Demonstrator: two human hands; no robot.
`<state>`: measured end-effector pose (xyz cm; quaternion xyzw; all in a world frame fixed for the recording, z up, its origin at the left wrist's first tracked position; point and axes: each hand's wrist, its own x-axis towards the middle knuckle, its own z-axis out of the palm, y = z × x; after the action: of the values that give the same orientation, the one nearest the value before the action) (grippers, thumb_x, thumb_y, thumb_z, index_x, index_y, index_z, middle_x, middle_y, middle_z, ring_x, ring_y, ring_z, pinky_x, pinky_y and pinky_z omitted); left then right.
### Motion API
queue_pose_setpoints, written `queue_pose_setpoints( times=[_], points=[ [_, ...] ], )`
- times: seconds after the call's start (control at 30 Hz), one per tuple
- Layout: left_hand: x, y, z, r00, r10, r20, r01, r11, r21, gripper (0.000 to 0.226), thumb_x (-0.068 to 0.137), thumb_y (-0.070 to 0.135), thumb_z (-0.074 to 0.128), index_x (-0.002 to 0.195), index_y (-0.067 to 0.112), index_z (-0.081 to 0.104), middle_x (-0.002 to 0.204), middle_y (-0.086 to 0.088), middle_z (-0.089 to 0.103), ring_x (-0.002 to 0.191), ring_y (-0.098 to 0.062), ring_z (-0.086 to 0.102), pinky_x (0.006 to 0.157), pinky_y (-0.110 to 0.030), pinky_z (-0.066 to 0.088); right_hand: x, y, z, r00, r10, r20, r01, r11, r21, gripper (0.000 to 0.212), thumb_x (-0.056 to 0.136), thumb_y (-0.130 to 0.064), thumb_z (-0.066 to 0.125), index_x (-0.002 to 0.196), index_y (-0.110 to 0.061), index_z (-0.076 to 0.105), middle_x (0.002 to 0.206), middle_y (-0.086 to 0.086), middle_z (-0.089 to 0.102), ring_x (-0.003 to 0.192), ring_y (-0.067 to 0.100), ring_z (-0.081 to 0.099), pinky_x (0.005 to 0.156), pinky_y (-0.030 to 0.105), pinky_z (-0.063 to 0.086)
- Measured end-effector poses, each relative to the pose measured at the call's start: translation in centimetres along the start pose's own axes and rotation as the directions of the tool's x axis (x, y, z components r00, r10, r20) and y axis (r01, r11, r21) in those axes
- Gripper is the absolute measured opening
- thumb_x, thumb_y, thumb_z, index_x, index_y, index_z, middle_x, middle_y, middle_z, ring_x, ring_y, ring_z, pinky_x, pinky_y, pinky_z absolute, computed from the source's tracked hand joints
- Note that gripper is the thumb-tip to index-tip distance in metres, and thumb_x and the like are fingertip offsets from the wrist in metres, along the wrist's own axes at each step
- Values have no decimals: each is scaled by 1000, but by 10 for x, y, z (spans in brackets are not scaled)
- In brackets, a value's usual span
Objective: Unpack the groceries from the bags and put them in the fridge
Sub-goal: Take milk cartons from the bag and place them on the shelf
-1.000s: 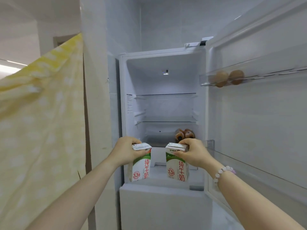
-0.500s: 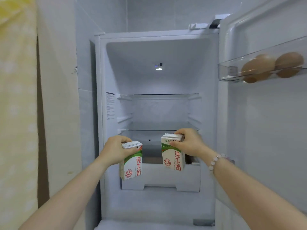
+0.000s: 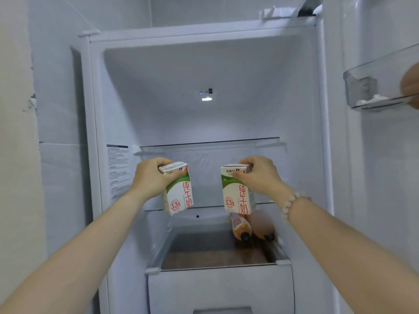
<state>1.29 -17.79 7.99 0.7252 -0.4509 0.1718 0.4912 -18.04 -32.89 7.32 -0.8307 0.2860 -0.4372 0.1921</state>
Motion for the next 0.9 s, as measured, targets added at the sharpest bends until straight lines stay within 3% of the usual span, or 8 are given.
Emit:
queue_pose_setpoints(
  times=[0.2,0.37,0.67,0.77,0.83,0.9],
  points=[
    [47,-20,28,999,35,15,-35,999,-18,26,77,33,75,93,13,71,83,2,69,77,-13,63,57,-19,42,37,15,20,997,54,-50,-55,998,-8,33,88,-29,64,117,-14,58,110,2,64,82,8,54,51,12,34],
    [65,-30,59,995,80,64,-79,997,-17,24,80,37,72,88,14,70,81,1,70,67,-3,58,54,-19,40,57,34,33,993,86,-75,-91,994,-63,38,89,-29,64,121,-13,55,116,3,63,84,8,52,49,9,30],
    [87,-43,96,961,128,245,-119,992,-51,23,82,37,68,93,16,67,81,5,66,72,-5,61,58,-20,45,76,49,53,992,113,-49,-118,986,-121,31,92,-28,60,117,-12,54,112,4,64,83,10,54,49,11,33],
    [99,-43,97,911,121,394,-142,989,26,24,87,35,63,103,18,57,93,3,64,77,-7,59,61,-18,46,86,54,55,994,111,16,-108,982,-156,28,93,-28,57,117,-13,52,115,6,61,89,14,59,52,14,39],
    [107,-43,96,889,108,445,-166,982,93,27,89,34,61,109,17,55,105,-2,64,87,-14,61,69,-25,50,90,55,53,992,107,60,-92,974,-208,24,94,-28,55,113,-13,52,117,7,58,95,18,61,55,15,42],
    [110,-43,96,883,101,459,-180,975,130,27,89,32,61,111,17,55,109,-4,63,90,-17,61,71,-28,51,91,52,50,993,86,83,-54,943,-327,28,94,-32,53,116,-14,52,119,5,50,102,19,57,69,22,50]
  ],
)
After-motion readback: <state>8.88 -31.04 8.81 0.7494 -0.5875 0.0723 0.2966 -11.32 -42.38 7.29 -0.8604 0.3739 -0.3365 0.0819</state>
